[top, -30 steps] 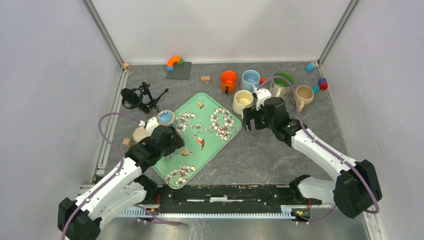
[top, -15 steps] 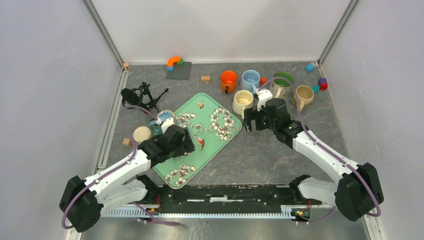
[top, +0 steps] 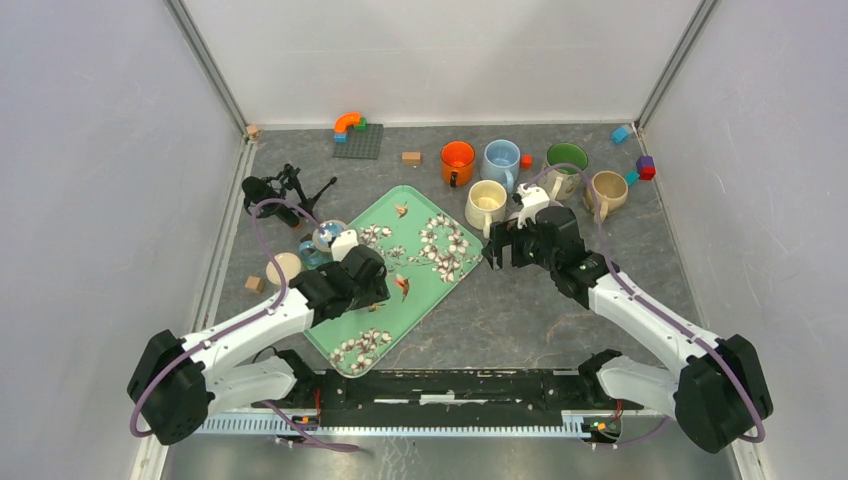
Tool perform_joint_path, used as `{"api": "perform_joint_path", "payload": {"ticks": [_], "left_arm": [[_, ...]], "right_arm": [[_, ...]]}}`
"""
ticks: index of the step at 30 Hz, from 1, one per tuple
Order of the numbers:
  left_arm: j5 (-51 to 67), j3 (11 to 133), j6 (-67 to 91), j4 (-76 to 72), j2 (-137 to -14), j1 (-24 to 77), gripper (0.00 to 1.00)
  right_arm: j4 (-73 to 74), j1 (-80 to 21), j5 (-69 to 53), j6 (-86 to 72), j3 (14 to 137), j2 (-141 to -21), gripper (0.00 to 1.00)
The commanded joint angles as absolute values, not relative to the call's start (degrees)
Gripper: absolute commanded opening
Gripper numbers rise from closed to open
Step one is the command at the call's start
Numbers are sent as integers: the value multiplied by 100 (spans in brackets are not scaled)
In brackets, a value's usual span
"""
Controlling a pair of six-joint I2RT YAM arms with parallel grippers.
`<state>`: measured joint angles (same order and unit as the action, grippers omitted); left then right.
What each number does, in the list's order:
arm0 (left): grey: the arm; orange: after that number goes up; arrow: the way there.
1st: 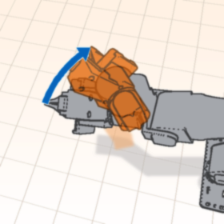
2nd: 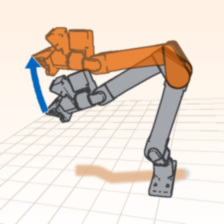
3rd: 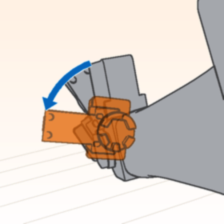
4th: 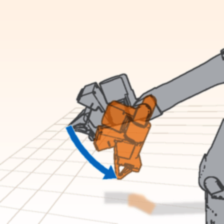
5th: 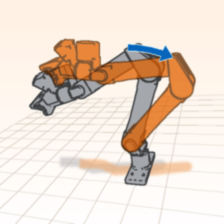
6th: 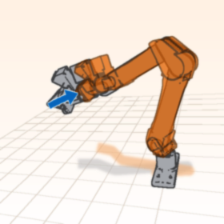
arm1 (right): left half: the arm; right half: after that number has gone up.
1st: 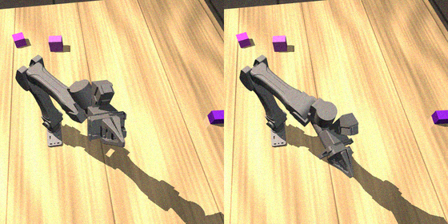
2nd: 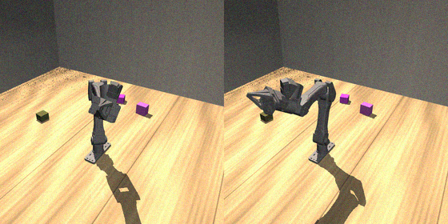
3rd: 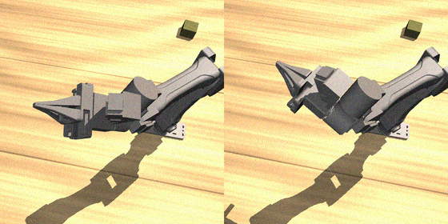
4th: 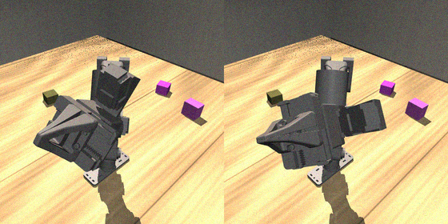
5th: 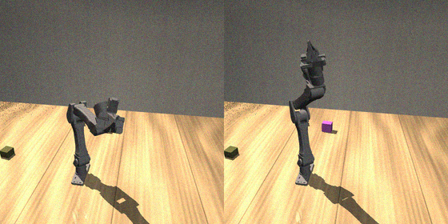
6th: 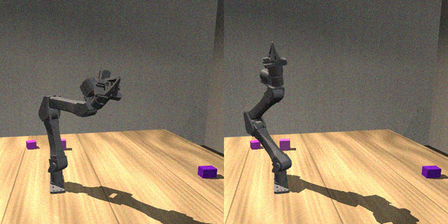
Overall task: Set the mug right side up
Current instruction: Turn over the cup on the tray.
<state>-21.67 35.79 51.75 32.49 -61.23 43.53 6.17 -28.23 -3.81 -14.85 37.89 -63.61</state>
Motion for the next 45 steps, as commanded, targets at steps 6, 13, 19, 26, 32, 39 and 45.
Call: {"api": "perform_joint_path", "payload": {"ticks": [6, 13, 19, 26, 32, 39, 45], "left_arm": [[-2679, 3737, 4874, 3363, -6201, 4379, 51], [-2766, 3742, 4791, 3341, -6279, 4361, 35], [-2839, 3740, 4705, 3313, -6280, 4373, 22], [-2517, 3778, 4632, 3019, -6060, 4376, 2], [-2072, 4001, 4782, 2632, -5920, 4368, 2], [-1556, 4120, 5345, 2143, -6019, 4373, 2], [-1285, 4170, 5771, 1756, -6180, 4368, 2]], "right_arm": [[-161, -2825, -773, -1878, 3583, -6268, 97], [-278, -2827, -813, -1926, 3455, -6249, 97], [-478, -2831, -982, -2071, 3329, -6241, 97], [-878, -2832, -1343, -2447, 3056, -6188, 96], [-880, -2826, -1356, -2620, 3032, -6158, 96], [-979, -2837, -1571, -2890, 2982, -6250, 96], [-1032, -2838, -1699, -2956, 2945, -6267, 95]]}}
